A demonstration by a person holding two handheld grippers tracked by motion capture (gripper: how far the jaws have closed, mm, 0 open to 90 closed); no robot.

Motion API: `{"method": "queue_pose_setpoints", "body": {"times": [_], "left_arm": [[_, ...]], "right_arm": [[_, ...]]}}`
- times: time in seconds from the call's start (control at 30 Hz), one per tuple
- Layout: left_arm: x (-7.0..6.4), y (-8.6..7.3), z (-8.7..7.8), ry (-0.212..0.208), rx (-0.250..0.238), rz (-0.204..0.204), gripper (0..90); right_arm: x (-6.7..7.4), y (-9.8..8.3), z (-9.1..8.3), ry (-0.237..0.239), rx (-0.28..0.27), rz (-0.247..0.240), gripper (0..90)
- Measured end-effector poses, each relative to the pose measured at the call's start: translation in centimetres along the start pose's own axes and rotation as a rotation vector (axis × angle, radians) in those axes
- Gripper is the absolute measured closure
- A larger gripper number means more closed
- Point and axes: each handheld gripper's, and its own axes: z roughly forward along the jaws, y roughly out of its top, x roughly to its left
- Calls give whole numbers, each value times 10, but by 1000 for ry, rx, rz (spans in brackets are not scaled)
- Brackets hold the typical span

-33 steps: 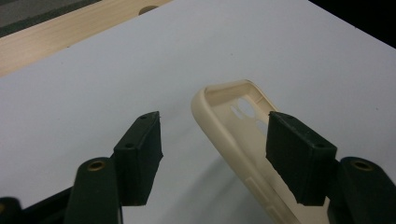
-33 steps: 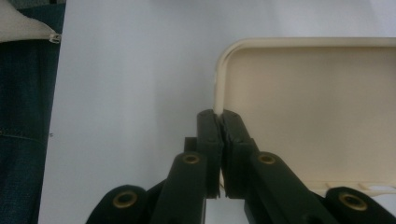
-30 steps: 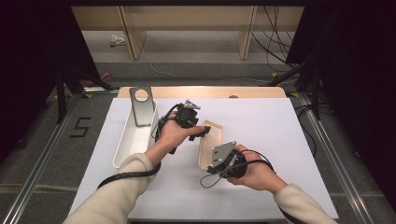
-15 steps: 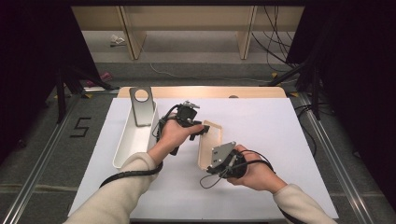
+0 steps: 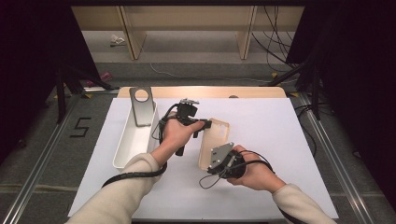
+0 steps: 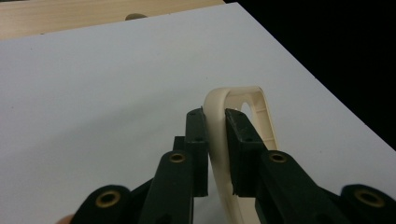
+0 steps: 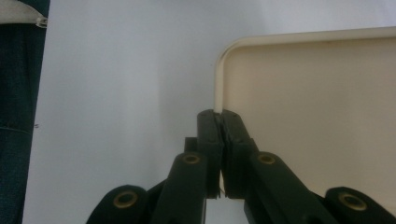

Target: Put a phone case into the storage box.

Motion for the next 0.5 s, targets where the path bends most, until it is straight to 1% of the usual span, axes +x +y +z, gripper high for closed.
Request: {"method": "queue_pose_setpoints", "body": {"times": [0.17,0.23,0.27,0.3,0.33,0.37,0.43,0.47,0.5], "left_arm": [[-6,1,-3,-29,-36,-2,820],[-9,1,-4,-37,-58,7,823],[-11,1,-6,-38,-73,23,824],[-13,1,-7,-32,-86,52,826],[-15,1,-8,-18,-98,80,826],[-16,1,-10,-3,-119,120,826],[-15,1,-13,-5,-149,144,826],[-15,1,-14,0,-171,165,826],[-14,0,-15,8,-183,181,825]], "right_arm": [[-1,-2,2,-14,13,10,880],[-2,-2,2,-26,17,15,874],[-3,-3,2,-28,12,18,871],[-4,-3,2,-38,5,24,855],[-5,-4,2,-54,4,32,824],[-5,-5,1,-65,2,40,783],[-9,-8,-3,-90,-16,75,718],[-10,-9,-4,-106,-27,88,675],[-11,-10,-6,-124,-36,111,625]]}}
